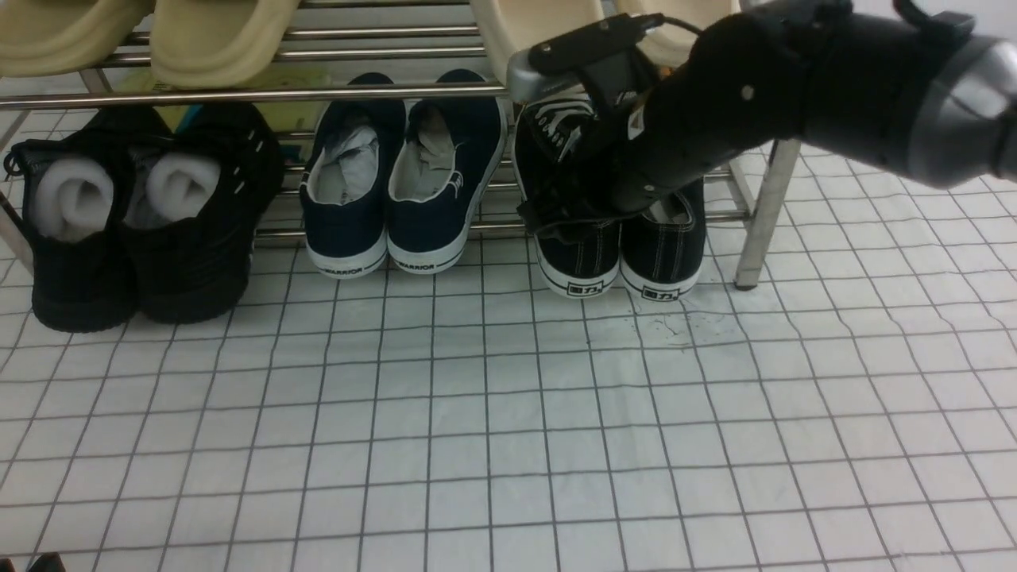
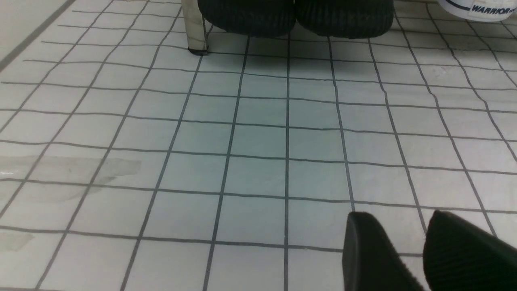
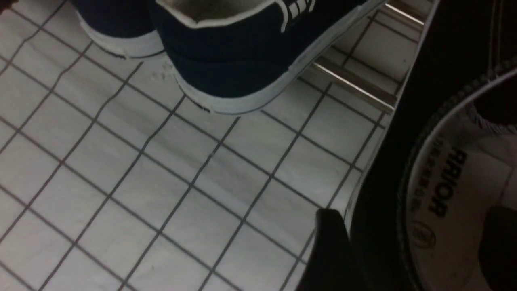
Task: Take the shoes off the shelf with your hand from the white checkered tablecloth.
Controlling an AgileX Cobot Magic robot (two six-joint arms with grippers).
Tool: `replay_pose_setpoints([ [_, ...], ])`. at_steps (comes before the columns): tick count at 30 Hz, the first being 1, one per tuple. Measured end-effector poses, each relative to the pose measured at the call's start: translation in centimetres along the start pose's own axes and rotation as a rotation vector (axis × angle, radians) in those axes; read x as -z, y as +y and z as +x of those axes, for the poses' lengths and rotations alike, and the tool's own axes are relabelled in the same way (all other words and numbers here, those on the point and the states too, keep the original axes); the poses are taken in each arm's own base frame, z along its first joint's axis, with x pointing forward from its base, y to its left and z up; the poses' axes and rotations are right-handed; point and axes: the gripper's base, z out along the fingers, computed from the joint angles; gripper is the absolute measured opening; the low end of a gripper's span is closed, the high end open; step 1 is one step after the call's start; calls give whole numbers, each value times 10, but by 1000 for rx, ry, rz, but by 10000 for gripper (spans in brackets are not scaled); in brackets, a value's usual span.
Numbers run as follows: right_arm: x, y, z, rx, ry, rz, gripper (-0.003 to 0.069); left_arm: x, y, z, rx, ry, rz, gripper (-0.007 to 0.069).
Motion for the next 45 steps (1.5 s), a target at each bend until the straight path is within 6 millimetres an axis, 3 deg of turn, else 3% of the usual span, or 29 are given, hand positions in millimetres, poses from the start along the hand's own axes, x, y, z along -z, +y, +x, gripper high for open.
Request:
replay_pose_setpoints([
  [8,-31,-3,7,0,-21,6,470,0,0,0,0,0,0,240],
  [11,-39,-4,10,4,-10,10,423,0,0,0,0,0,0,240],
  [15,-39,-4,11,13,-6,14,198,0,0,0,0,0,0,240],
  [16,-37,-4,11,14,0,15,110,0,0,0,0,0,0,240],
  [18,-32,-3,10,14,7,14,28,0,0,0,0,0,0,240],
  [20,-20,-2,8,6,34,6,1,0,0,0,0,0,0,240],
  [26,51,9,2,-36,122,-64,1,0,0,0,0,0,0,240],
  [29,85,15,5,0,188,-109,1,0,0,0,0,0,0,240],
  [33,114,22,15,40,275,-181,1,0,0,0,0,0,0,240],
  [38,133,37,44,50,359,-286,4,0,0,0,0,0,0,240],
  [41,130,50,65,62,394,-316,6,0,0,0,0,0,0,240],
  [45,121,62,79,73,384,-329,6,0,0,0,0,0,0,240],
])
